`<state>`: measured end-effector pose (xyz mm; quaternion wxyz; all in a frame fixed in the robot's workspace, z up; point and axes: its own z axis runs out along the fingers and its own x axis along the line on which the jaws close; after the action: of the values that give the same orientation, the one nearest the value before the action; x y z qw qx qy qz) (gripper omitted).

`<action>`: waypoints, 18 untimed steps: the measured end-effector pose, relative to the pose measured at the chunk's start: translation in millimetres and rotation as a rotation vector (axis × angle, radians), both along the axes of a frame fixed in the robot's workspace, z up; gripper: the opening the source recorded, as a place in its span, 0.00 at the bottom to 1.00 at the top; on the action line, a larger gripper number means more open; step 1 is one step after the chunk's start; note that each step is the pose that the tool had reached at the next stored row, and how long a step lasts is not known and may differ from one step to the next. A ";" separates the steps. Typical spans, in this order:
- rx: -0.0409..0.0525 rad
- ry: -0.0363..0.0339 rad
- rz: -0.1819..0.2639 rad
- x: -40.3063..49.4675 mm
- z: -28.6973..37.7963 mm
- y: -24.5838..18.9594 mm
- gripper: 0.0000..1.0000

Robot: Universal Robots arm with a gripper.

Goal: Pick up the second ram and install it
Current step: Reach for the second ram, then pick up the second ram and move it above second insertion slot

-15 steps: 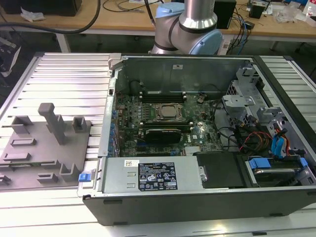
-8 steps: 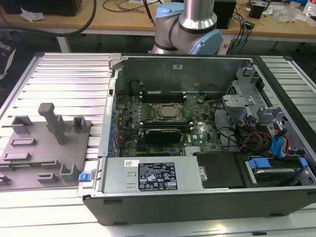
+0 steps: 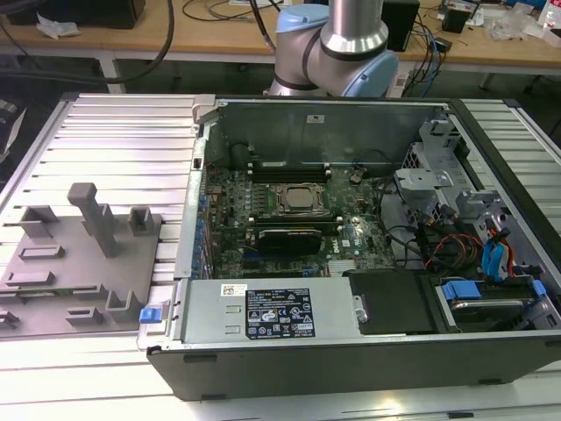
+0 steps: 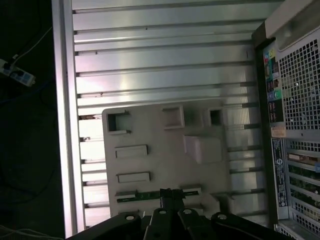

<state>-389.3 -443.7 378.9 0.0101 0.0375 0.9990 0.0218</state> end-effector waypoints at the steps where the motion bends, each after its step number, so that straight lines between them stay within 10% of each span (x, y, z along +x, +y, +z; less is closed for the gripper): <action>1: 0.0000 0.0006 0.000 1.2 0.0 -4.4 0.11; 6: 0.0002 0.0083 0.000 13.0 -1.1 -30.0 0.11; 18: 0.0001 0.0086 0.000 14.0 -1.1 -30.7 0.11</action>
<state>-375.3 -474.4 377.8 0.0058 0.0375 0.9990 0.0217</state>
